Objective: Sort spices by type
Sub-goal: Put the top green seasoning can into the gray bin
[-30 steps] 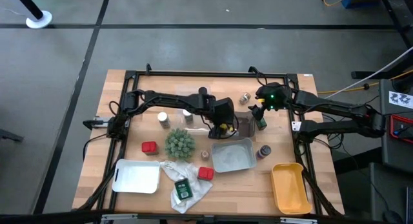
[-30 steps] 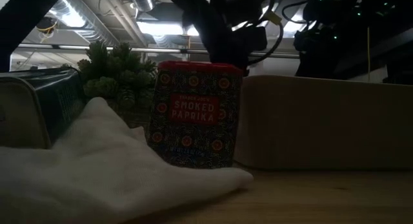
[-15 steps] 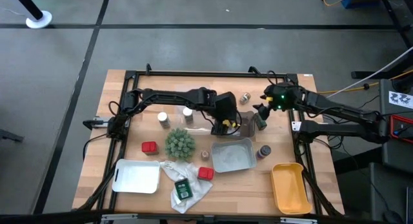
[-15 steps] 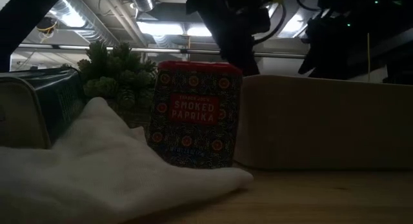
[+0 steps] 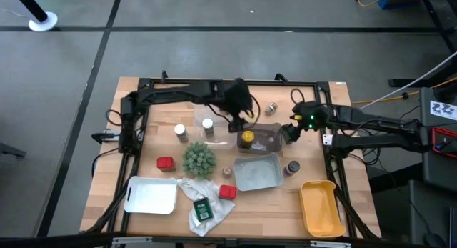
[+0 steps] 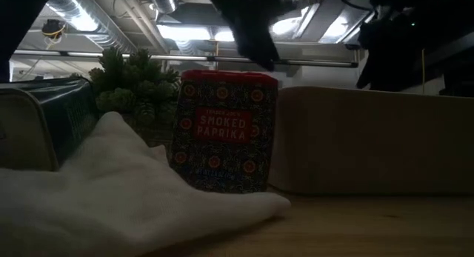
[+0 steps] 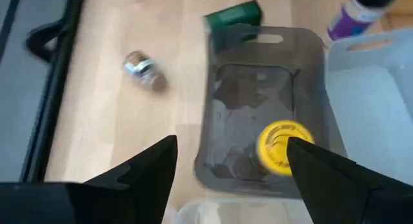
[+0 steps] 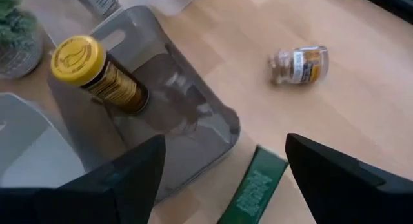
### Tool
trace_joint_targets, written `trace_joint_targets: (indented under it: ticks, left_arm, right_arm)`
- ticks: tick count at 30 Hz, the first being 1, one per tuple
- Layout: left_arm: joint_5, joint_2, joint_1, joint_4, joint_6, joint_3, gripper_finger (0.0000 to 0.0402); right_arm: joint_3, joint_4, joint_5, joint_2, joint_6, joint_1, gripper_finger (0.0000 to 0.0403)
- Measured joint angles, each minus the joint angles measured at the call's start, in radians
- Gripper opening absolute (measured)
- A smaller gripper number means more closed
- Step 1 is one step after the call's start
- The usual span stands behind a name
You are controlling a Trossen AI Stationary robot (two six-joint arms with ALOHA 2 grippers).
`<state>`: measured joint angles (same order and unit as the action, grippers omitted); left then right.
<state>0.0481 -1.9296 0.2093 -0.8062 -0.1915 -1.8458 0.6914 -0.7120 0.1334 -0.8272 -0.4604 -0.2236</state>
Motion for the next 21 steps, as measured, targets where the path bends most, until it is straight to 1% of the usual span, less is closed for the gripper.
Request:
trace_joint_targets:
  ticks: [4, 9, 16, 21]
  left_arm:
    - [0.017, 0.09, 0.026, 0.009, 0.032, 0.061, 0.0276]
    - [0.019, 0.223, 0.036, 0.078, 0.052, 0.193, 0.0276]
    - [0.001, 0.424, 0.036, 0.268, 0.106, 0.45, 0.0276]
    - [-0.022, 0.543, 0.036, 0.414, 0.148, 0.636, 0.0276]
  right_arm:
    - [0.0, -0.022, 0.116, 0.0, -0.099, 0.131, 0.0319]
    - [0.0, -0.077, 0.228, 0.0, -0.276, 0.278, 0.0319]
    - [0.0, -0.151, 0.409, -0.004, -0.508, 0.483, 0.0319]
    - [0.0, -0.194, 0.565, -0.023, -0.643, 0.599, 0.0319]
